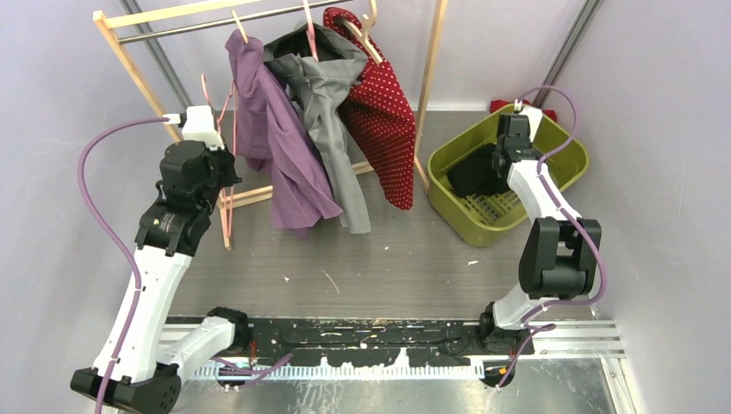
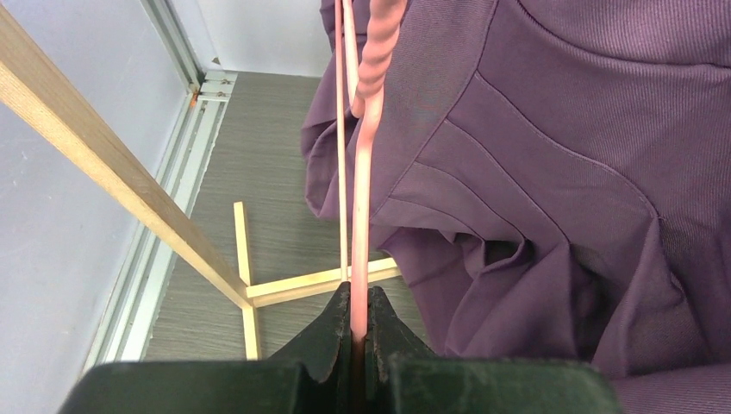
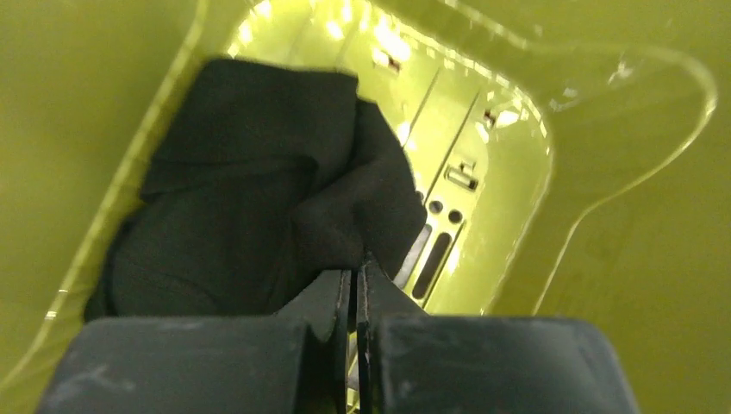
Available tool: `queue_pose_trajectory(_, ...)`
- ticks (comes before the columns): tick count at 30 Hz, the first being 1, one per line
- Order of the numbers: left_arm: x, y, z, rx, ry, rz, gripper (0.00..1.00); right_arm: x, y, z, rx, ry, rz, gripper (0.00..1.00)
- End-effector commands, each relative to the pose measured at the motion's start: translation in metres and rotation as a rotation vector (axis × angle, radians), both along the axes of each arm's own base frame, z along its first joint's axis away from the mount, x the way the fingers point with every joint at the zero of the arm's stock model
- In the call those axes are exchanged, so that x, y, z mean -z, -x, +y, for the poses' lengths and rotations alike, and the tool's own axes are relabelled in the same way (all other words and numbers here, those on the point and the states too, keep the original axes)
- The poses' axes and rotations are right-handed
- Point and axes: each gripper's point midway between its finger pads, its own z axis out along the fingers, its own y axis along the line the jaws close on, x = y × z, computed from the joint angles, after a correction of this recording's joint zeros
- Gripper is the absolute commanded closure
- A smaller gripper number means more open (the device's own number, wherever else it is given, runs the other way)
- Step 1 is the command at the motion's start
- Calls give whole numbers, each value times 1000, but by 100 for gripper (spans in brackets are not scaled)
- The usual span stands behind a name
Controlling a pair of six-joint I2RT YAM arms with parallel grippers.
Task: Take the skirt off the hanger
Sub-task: Place the skirt in the bin, then place the hanger at the clothesline.
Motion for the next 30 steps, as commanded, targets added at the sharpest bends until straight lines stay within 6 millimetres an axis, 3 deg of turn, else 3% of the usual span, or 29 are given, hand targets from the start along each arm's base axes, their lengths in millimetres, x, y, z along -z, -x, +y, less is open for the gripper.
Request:
queue_pose_trajectory(1, -30, 0, 2, -9, 8, -88, 100, 13, 4, -7, 62, -106, -6, 99)
queue_pose_trajectory(3, -31, 0, 2, -10, 7, -89, 100, 17, 4, -2, 35, -128, 5, 99)
queue_pose_trajectory(5, -32, -2, 2, -11, 7, -90, 100, 14, 3, 4, 5, -149, 0, 90)
queue_pose_trajectory(7, -33, -2, 2, -13, 6, -92, 100, 4, -1, 8, -21, -160, -14, 50)
queue_pose_trajectory(10, -40, -2, 7, -35, 3, -110, 100, -27, -10, 17, -78, -178, -72, 38)
queue_pose_trajectory(15, -62, -2, 15, -83, -1, -156, 100, -115, -27, 29, -129, -196, -251, 42)
queue_pose_trajectory(18, -81, -2, 18, -99, 14, -206, 100, -156, -32, 46, -172, -181, -337, 42)
queue_pose_trajectory(20, -89, -8, 20, -116, 3, -229, 100, -173, -35, 59, -203, -164, -373, 41)
queue_pose_trajectory(22, -95, -15, 21, -127, -15, -240, 100, -186, -38, 72, -239, -148, -396, 31)
queue_pose_trajectory(25, -99, -26, 21, -134, -25, -258, 100, -201, -43, 91, -305, -124, -414, 37)
queue_pose_trajectory(28, -99, -36, 18, -136, -26, -262, 100, -206, -46, 97, -316, -131, -430, 32)
queue_pose_trajectory(30, -99, -44, 17, -136, -31, -263, 100, -206, -47, 100, -326, -139, -436, 34)
